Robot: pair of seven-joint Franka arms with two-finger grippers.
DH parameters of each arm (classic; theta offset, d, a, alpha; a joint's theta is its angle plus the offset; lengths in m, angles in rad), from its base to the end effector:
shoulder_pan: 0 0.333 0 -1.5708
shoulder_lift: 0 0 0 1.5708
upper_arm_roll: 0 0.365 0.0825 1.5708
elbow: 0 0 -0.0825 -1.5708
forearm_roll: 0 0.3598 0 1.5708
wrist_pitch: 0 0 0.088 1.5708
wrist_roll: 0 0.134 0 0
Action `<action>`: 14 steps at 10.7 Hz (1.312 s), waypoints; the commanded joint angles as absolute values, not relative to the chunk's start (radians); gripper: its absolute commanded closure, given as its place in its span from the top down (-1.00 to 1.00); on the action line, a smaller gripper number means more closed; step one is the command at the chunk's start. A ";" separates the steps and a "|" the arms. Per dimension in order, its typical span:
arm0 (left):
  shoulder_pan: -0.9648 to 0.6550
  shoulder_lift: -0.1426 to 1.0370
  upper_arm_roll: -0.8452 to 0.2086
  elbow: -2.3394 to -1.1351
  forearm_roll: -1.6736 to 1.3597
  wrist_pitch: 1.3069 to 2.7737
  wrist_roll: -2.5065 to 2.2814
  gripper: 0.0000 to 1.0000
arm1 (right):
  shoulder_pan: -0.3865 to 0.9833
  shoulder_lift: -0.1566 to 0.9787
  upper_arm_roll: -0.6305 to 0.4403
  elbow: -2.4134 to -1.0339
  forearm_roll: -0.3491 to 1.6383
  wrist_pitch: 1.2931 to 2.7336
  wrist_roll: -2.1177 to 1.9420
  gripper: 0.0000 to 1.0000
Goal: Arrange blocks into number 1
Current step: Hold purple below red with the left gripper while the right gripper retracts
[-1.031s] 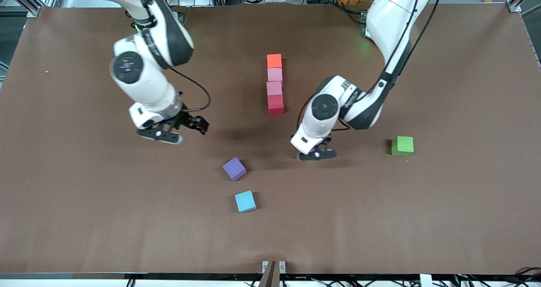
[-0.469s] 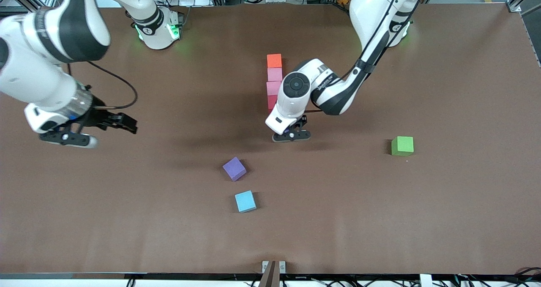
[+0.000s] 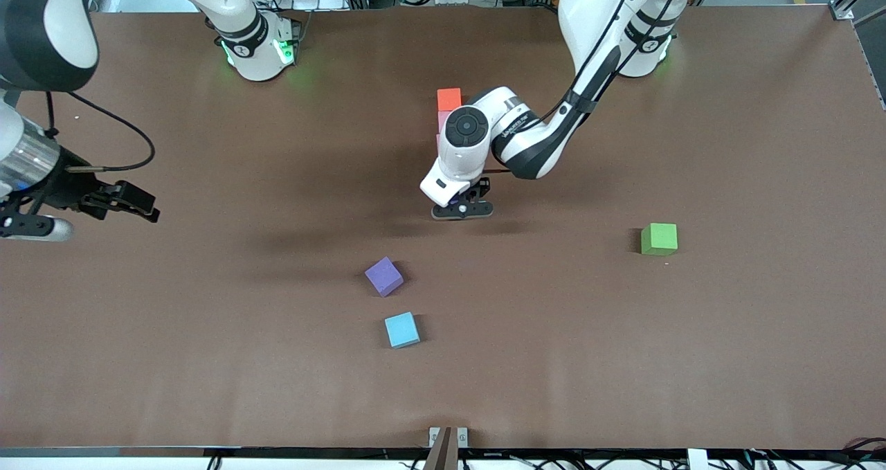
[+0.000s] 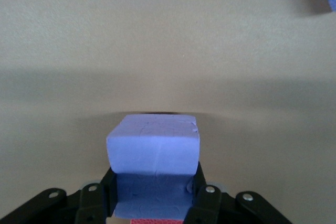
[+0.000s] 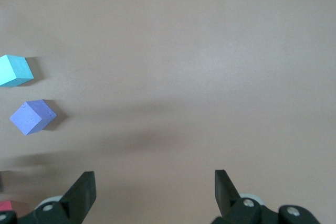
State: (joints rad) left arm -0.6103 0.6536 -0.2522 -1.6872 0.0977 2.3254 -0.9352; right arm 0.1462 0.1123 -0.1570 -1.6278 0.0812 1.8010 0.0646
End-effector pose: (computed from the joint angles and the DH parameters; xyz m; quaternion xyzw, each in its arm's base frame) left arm 0.4693 -0.5066 0.2571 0.9988 0.0281 -0.0294 0.0280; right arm 0.5873 0.0075 0.5797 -0.9980 0.0449 -0.0303 0.0319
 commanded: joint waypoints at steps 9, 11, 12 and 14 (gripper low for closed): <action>-0.657 0.678 -0.264 -1.693 0.133 2.344 -0.945 -1.00 | 0.043 0.118 -0.064 -1.532 0.014 1.746 -0.032 1.00; -0.657 0.681 -0.264 -1.698 0.135 2.344 -0.942 -1.00 | 0.043 0.117 -0.064 -1.532 0.014 1.747 -0.032 1.00; -0.658 0.681 -0.264 -1.700 0.135 2.342 -0.940 -1.00 | 0.043 0.117 -0.064 -1.532 0.014 1.747 -0.032 1.00; -0.658 0.680 -0.265 -1.704 0.162 2.336 -0.940 -1.00 | 0.044 0.118 -0.064 -1.532 0.015 1.747 -0.034 1.00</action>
